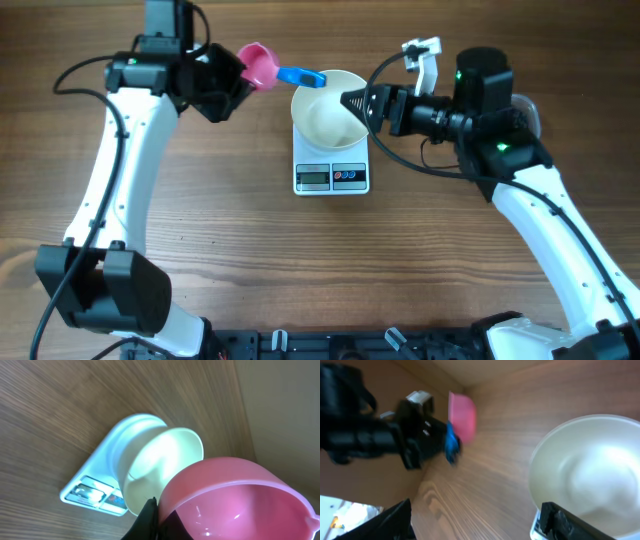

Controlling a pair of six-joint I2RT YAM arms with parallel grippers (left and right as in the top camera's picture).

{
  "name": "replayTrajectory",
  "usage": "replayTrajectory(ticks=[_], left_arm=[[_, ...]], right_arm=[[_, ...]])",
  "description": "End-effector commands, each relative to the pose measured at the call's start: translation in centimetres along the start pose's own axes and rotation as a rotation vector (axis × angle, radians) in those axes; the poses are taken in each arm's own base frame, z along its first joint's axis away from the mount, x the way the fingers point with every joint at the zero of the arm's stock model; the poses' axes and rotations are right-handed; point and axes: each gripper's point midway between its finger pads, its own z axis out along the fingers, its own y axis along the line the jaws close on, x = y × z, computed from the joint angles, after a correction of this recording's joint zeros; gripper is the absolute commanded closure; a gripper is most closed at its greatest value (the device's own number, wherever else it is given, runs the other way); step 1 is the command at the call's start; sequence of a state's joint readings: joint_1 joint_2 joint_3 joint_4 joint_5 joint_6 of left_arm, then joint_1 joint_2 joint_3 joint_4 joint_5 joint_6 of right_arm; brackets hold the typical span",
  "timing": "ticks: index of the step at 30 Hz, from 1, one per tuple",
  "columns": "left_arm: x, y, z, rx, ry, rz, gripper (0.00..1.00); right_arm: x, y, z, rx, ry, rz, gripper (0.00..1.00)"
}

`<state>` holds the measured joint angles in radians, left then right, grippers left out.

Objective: Scoop item into bowl and weigh 150g on scale
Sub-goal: 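Lift the pink scoop over the scale and grasp its blue handle with right gripper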

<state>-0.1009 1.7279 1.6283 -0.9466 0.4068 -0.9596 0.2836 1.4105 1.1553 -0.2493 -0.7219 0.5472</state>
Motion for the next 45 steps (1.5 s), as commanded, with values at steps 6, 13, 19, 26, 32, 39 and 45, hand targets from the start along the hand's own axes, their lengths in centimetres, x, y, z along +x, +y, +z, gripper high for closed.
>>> replayTrajectory(ticks=[6, 13, 19, 26, 32, 39, 45], left_arm=[[3.5, -1.7, 0.8, 0.005, 0.051, -0.027, 0.96], [5.6, -2.4, 1.8, -0.005, 0.079, -0.027, 0.96], [6.2, -2.7, 2.0, -0.002, 0.088, -0.067, 0.96], [6.7, -2.9, 2.0, 0.008, 0.12, -0.105, 0.96], [7.3, -3.2, 1.9, 0.021, 0.157, -0.113, 0.96], [8.5, -3.5, 2.1, 0.02, 0.179, -0.093, 0.96], [8.6, -3.5, 2.1, 0.02, 0.18, -0.092, 0.96]], right_arm=[[-2.6, 2.1, -0.4, 0.057, 0.13, -0.054, 0.22], [-2.4, -0.4, 1.9, 0.079, 0.162, 0.067, 0.36], [-2.8, -0.4, 2.3, 0.081, 0.142, 0.045, 0.57], [-2.5, -0.4, 2.5, 0.072, 0.158, 0.055, 0.62], [-2.3, 0.1, 2.6, 0.046, 0.168, 0.052, 0.67], [-2.3, 0.3, 2.6, 0.037, 0.169, 0.052, 0.7], [-2.2, 0.3, 2.6, 0.038, 0.17, 0.053, 0.81]])
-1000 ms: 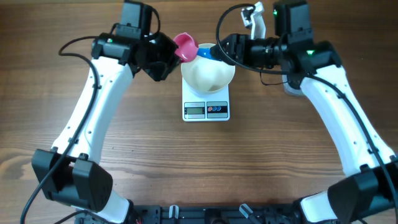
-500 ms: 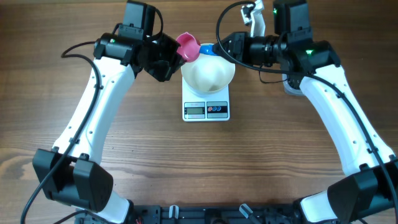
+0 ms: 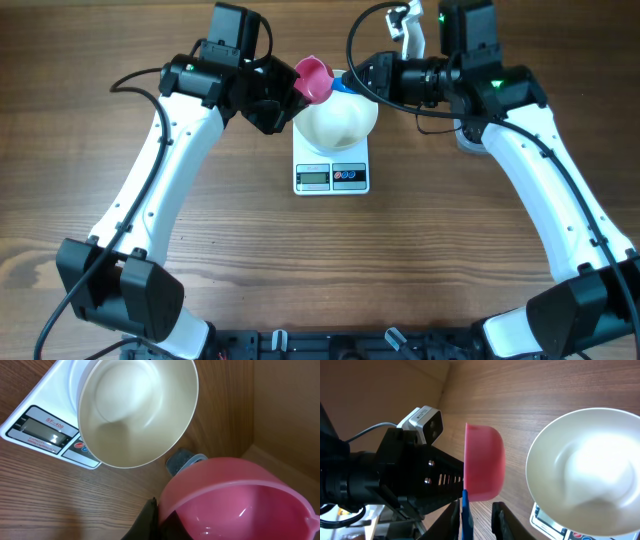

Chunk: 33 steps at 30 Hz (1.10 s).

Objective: Scoop item into bowl and weigh 150g on scale

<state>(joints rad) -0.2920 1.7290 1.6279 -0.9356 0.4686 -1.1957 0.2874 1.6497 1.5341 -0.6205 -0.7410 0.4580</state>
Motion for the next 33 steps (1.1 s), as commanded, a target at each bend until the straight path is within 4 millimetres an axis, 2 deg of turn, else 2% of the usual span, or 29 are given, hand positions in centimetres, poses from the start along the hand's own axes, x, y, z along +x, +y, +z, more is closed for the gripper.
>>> replayTrajectory(ticks=[1, 9, 10, 13, 16, 17, 18, 19, 21, 25, 30, 33], left_arm=[[0.2, -0.4, 0.0, 0.011, 0.011, -0.009, 0.96], [0.1, -0.4, 0.0, 0.01, 0.007, -0.009, 0.96], [0.1, -0.4, 0.0, 0.01, 0.007, -0.009, 0.92], [0.1, -0.4, 0.0, 0.01, 0.008, -0.009, 0.72], [0.1, -0.4, 0.0, 0.01, 0.007, -0.009, 0.43], [0.1, -0.4, 0.0, 0.01, 0.007, -0.009, 0.37], [0.1, -0.4, 0.0, 0.01, 0.007, -0.009, 0.23], [0.0, -0.4, 0.0, 0.009, 0.003, -0.009, 0.17], [-0.7, -0.1, 0.0, -0.005, -0.041, -0.004, 0.14], [-3.0, 0.5, -0.4, -0.057, -0.16, 0.192, 0.1], [-4.1, 0.8, -0.8, -0.093, -0.182, 0.466, 0.09], [-4.3, 0.8, -0.9, -0.105, -0.18, 0.606, 0.12]], right_arm=[[0.0, 0.7, 0.2, -0.024, 0.01, -0.011, 0.82], [0.2, 0.6, 0.2, -0.019, 0.019, -0.003, 0.92], [0.3, 0.5, 0.2, -0.019, 0.02, -0.002, 0.96], [0.3, 0.5, 0.2, -0.017, 0.021, -0.002, 0.96], [0.3, 0.4, 0.2, -0.013, 0.02, -0.006, 0.96], [0.3, 0.3, 0.2, -0.009, 0.02, -0.004, 0.96], [0.3, 0.1, 0.2, 0.002, 0.017, -0.003, 0.96], [0.2, -0.1, 0.2, 0.015, 0.015, 0.0, 0.96], [0.3, -0.9, 0.1, 0.057, 0.01, 0.012, 0.96], [0.4, -3.4, -0.7, 0.155, 0.008, 0.02, 0.96], [0.0, -6.6, -3.0, 0.23, -0.004, 0.069, 0.96], [0.2, -8.4, -5.3, 0.272, -0.004, 0.072, 0.96]])
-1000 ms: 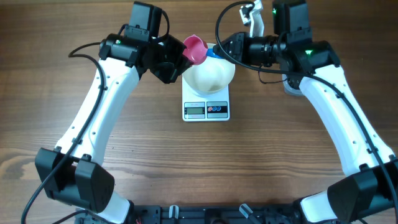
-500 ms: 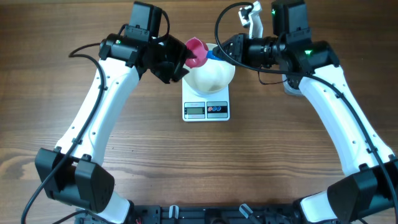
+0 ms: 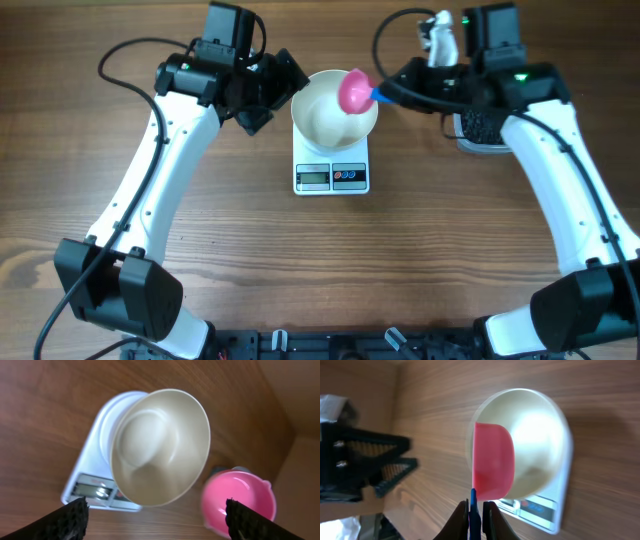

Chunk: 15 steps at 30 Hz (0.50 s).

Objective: Scoop item into bowl and weigh 150g on scale

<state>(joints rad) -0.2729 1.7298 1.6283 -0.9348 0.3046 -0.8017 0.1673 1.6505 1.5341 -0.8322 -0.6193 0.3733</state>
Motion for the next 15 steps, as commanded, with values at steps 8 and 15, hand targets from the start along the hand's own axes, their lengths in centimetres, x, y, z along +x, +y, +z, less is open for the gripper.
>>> replayTrajectory(ticks=[8, 15], left_arm=[[-1.4, -1.5, -4.3, 0.027, -0.145, 0.435, 0.09], [0.7, -2.9, -7.3, 0.068, -0.172, 0.478, 0.13]], right_arm=[[-1.1, -5.6, -10.0, 0.288, -0.169, -0.09, 0.96], [-0.4, -4.9, -16.7, 0.475, -0.33, -0.17, 0.96]])
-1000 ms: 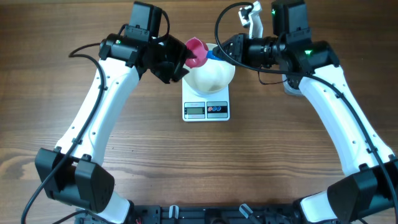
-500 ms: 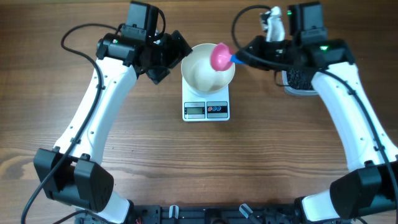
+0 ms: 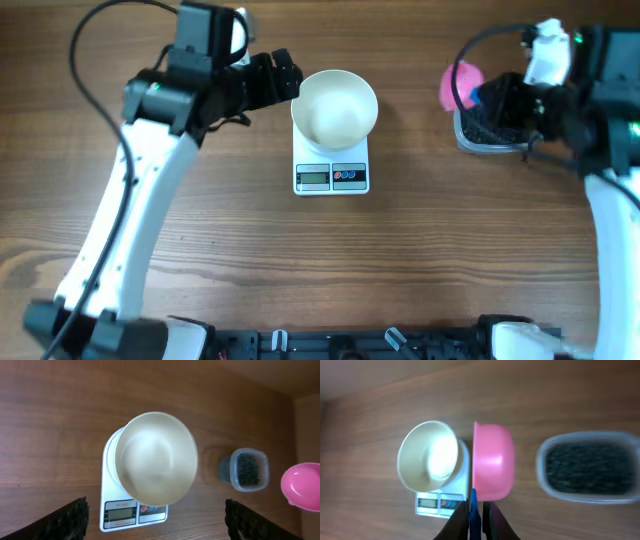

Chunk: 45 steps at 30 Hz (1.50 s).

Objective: Scoop item into bowl and weigh 150g on scale

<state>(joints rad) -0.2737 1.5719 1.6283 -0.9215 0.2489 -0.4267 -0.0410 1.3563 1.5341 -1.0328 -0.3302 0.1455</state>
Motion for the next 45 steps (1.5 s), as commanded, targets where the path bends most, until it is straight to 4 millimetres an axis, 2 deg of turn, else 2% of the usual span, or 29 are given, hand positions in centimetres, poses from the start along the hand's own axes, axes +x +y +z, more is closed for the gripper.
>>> replayTrajectory(ticks=[1, 5, 10, 14, 16, 18, 20, 23, 26, 29, 38, 45], left_arm=[[1.4, -1.7, -0.9, 0.011, 0.018, 0.067, 0.14], [4.3, -3.3, 0.3, 0.004, 0.1, 0.12, 0.17], [6.8, -3.6, 2.4, -0.075, 0.161, 0.18, 0.21], [9.6, -4.0, 5.1, -0.102, 0.264, 0.215, 0.38], [11.5, -4.0, 6.7, -0.121, 0.325, 0.237, 0.6], [13.2, -3.7, 7.9, -0.146, 0.368, 0.259, 0.96], [14.5, -3.0, 8.8, -0.191, 0.384, 0.287, 0.96], [16.3, -0.5, 11.0, -0.278, 0.363, 0.334, 0.96], [18.0, 1.1, 13.4, -0.265, 0.346, 0.338, 0.96], [18.8, 1.9, 14.8, -0.24, 0.327, 0.38, 0.96], [18.5, 1.7, 17.2, -0.163, 0.238, 0.491, 0.96], [19.6, 3.0, 18.6, -0.199, 0.274, 0.493, 0.96]], right_arm=[[-0.6, -1.2, -3.1, 0.116, -0.08, -0.038, 0.96], [0.4, -2.5, -3.7, 0.144, -0.05, 0.04, 0.96], [1.3, -4.6, -3.3, 0.185, 0.004, 0.072, 0.96], [1.6, -5.6, -2.6, 0.209, 0.039, 0.068, 0.96], [1.7, -5.9, -2.2, 0.216, 0.054, 0.073, 0.96], [1.8, -6.0, -1.9, 0.216, 0.062, 0.075, 0.96], [1.8, -6.1, -1.7, 0.217, 0.067, 0.076, 0.96], [1.9, -6.2, -1.5, 0.217, 0.076, 0.079, 0.96], [1.9, -6.3, -1.3, 0.217, 0.081, 0.081, 0.96], [1.9, -6.3, -1.3, 0.218, 0.081, 0.083, 0.96], [1.9, -6.3, -1.3, 0.218, 0.081, 0.084, 0.96], [1.9, -6.3, -1.3, 0.218, 0.081, 0.084, 0.96]])
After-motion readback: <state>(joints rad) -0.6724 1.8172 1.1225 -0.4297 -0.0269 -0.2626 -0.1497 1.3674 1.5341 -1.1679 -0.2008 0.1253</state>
